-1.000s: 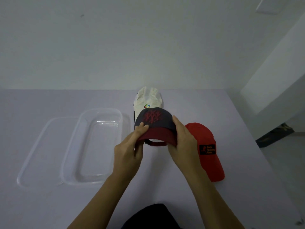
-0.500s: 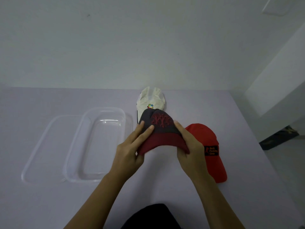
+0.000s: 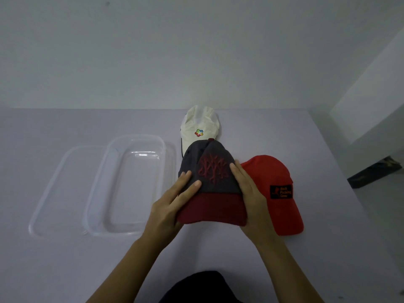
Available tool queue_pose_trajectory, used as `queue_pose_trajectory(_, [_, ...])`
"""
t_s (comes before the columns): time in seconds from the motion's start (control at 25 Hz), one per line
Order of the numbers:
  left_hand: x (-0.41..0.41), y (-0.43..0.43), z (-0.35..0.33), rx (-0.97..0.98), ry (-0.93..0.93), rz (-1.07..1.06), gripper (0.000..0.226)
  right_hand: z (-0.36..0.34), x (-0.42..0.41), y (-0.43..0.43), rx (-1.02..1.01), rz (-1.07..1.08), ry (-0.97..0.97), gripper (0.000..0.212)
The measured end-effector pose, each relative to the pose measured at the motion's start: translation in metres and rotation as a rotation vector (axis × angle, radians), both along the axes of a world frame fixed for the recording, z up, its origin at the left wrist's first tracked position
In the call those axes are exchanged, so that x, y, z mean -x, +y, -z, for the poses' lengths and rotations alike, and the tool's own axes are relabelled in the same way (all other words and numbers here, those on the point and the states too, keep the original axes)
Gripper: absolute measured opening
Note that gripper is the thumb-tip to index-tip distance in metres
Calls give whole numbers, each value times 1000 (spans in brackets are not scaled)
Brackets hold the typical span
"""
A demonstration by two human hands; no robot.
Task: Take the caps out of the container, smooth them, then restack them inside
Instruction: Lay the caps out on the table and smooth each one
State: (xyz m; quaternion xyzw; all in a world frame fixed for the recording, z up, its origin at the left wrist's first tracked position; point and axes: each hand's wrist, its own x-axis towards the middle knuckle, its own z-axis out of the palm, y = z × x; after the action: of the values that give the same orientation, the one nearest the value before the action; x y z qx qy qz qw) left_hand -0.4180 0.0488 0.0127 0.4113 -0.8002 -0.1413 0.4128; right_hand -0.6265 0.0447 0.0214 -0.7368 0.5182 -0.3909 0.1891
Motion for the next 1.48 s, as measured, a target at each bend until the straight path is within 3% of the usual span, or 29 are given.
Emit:
queue_pose_trajectory(0.12, [-16,-8,11,-265,-187,81,95,16,4,5,44,-44,20,58])
queue_pose_trajectory(0.2, [-18,-17,8,-472,-175,-25,97,27,7,6,49,-87,40,53])
queue_pose_trajectory(0.24, [-16,-23,8,-560,-61,-120,81,33,8,7,53,-110,47,52])
queue_pose_trajectory(0.32, [-5,-40,-2,-868,348,-228,54,44,9,10,69,-157,53,51])
queue_pose_trajectory(0.4, [4,-57,-6,-1165,648,-131,59,55,10,12,90,-188,83,55])
queue_pose_trajectory(0.44, [7,-61,-7,-1216,677,-105,52,60,9,12,99,-193,112,61])
queue_pose_trajectory(0.52, [13,-63,-9,-1185,688,-107,36,70,9,11,86,-188,169,73])
queue_pose_trajectory(0.68, [13,-61,0,-1111,822,-179,32,80,13,11,-29,-104,249,86])
queue_pose_trajectory(0.76, [10,-61,7,-1088,832,-163,32,74,16,6,-251,26,90,77])
queue_pose_trajectory(0.84, [11,-61,16,-1096,844,-124,32,64,9,-8,-425,65,-129,43])
queue_pose_trajectory(1.04, [19,-67,41,-1129,945,-95,32,59,-16,-48,-851,11,-651,21])
queue_pose_trajectory(1.08, [19,-71,47,-1131,919,-166,28,64,-15,-54,-875,38,-705,19])
queue_pose_trajectory(1.16, [16,-78,60,-1087,713,-325,25,73,-10,-65,-906,66,-634,18])
queue_pose_trajectory(1.24, [14,-85,74,-1015,413,-427,24,82,-5,-74,-963,104,-532,29])
queue_pose_trajectory(1.32, [14,-89,82,-942,231,-471,23,87,-2,-82,-1036,119,-502,39])
queue_pose_trajectory(1.48, [22,-96,88,-930,216,-488,22,92,0,-89,-1077,49,-492,23])
